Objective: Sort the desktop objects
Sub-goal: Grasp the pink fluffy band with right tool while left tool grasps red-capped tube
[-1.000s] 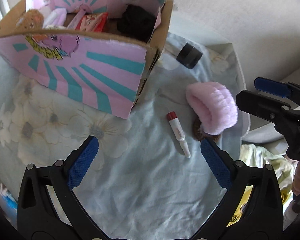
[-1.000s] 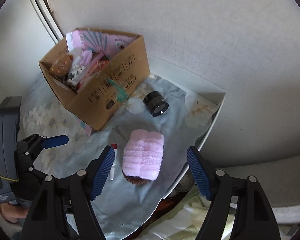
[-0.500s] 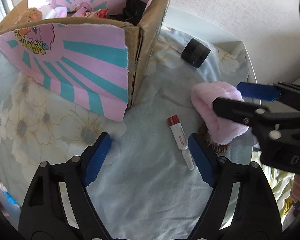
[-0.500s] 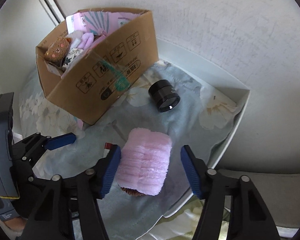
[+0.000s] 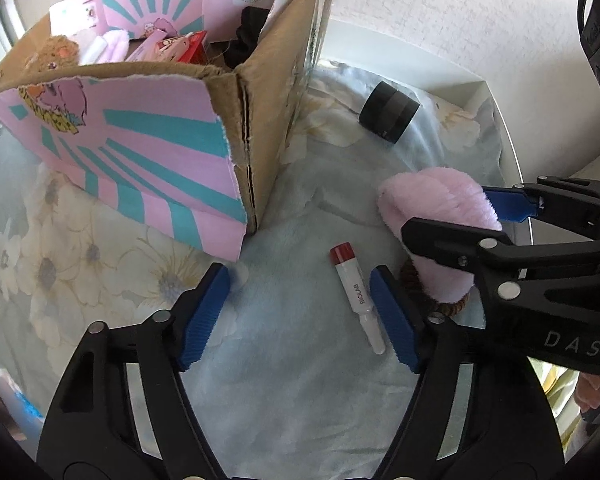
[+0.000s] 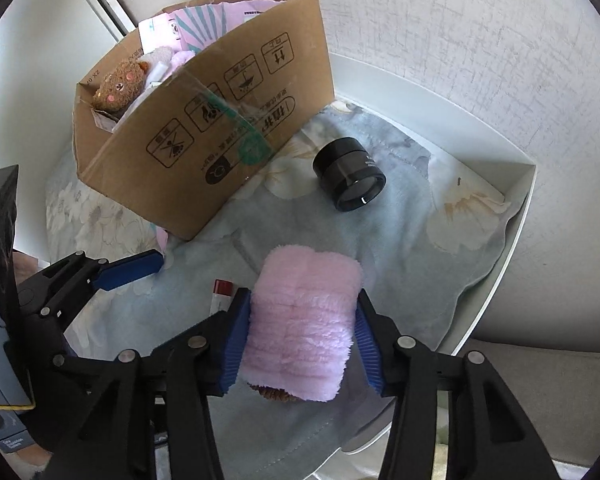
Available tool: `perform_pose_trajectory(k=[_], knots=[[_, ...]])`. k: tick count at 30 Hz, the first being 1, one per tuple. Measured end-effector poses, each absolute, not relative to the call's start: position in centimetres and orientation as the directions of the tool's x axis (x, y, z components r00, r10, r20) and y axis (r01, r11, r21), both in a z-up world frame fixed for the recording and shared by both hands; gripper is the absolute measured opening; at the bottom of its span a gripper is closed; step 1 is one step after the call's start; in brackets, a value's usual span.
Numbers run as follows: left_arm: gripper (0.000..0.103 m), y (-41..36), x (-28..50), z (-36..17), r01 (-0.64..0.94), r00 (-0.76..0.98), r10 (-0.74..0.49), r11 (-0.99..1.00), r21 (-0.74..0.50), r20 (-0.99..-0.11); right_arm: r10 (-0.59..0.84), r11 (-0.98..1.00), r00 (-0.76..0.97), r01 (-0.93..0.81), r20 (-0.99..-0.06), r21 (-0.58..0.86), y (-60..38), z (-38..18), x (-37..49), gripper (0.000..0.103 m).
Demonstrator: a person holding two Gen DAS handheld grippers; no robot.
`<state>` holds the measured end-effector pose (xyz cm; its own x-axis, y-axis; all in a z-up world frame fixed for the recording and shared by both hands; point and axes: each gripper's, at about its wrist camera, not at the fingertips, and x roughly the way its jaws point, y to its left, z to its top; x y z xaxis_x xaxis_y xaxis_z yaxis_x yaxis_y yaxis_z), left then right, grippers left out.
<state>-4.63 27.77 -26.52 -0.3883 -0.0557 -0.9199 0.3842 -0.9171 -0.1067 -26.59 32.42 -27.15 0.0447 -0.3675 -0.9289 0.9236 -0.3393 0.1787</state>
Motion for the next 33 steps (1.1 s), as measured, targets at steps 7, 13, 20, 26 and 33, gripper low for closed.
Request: perform_pose_trajectory(k=[7,13,20,26,33], knots=[[0.04,27.3,-4.1,-26.1,0.378,-0.369,-0.063,-0.922,-0.088,-0.927,-0.378,-0.334,0.051,0.924,-0.925,0.187,32.9,-27.1,-27.1,0.04],[0.018,26.1,-3.1,-25.8,0.382,-0.368,-0.031,-0.916,-0.121,-0.929,-0.388,-0.339,0.052,0.92,-0.92,0.195,33.1,-27.2,-27.4,0.04],[0.015,25.7,-2.3,-25.5,0.368,-0.367,0.011,-0.917,-0.156,-0.93,-0.401,-0.35,0.052,0.914,-0.914,0.206,33.6,-27.2,-27.8,0.038],[0.011,25.9,-1.4,-24.9,0.356,-0.375,0.057,-0.913,-0.2,-0.925,-0.409,-0.351,0.053,0.912,-0.911,0.211,34.2,-27.1,-28.0,0.034],[0.01,27.0,-0.4,-23.5,0.323,-0.388,0.064,-0.925,-0.201,-0.919,-0.434,-0.362,0.038,0.907,-0.9,0.214,34.8,-26.4,-28.3,0.032]])
